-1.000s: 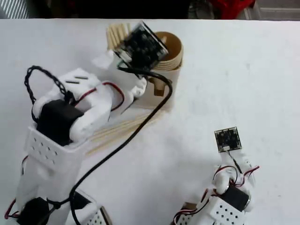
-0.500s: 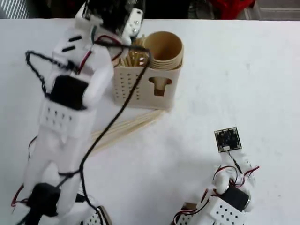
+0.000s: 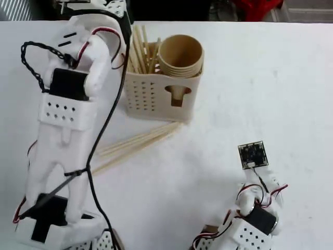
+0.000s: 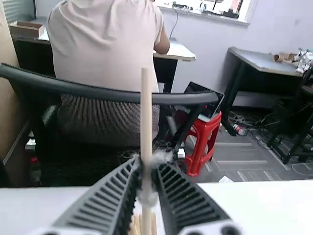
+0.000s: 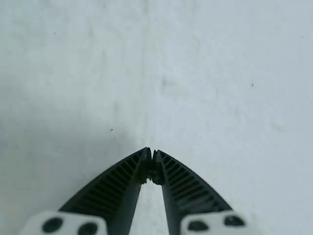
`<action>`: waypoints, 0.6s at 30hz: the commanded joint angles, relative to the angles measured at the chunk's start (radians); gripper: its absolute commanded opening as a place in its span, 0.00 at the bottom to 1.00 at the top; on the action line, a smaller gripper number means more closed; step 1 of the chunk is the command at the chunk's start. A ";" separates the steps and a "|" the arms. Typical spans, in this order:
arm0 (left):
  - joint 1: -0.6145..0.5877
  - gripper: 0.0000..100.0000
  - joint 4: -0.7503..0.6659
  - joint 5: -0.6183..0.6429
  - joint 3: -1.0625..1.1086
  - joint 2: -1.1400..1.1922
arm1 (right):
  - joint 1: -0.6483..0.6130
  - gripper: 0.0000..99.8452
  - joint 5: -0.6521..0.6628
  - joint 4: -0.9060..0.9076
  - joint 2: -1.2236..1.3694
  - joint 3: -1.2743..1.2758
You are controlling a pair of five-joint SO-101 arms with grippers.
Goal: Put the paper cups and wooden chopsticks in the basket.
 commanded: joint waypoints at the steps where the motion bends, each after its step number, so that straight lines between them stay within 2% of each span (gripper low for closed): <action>1: -0.005 0.02 0.040 0.014 -0.018 -0.005 | -0.001 0.02 0.006 -0.004 -0.010 0.009; 11: -0.007 0.03 0.075 0.014 -0.028 -0.010 | -0.001 0.02 0.006 -0.004 -0.010 0.009; 15: -0.005 0.09 0.107 0.014 -0.028 -0.010 | -0.001 0.02 0.006 -0.004 -0.010 0.009; 18: -0.005 0.11 0.160 0.017 -0.061 -0.010 | -0.001 0.02 0.006 -0.004 -0.010 0.009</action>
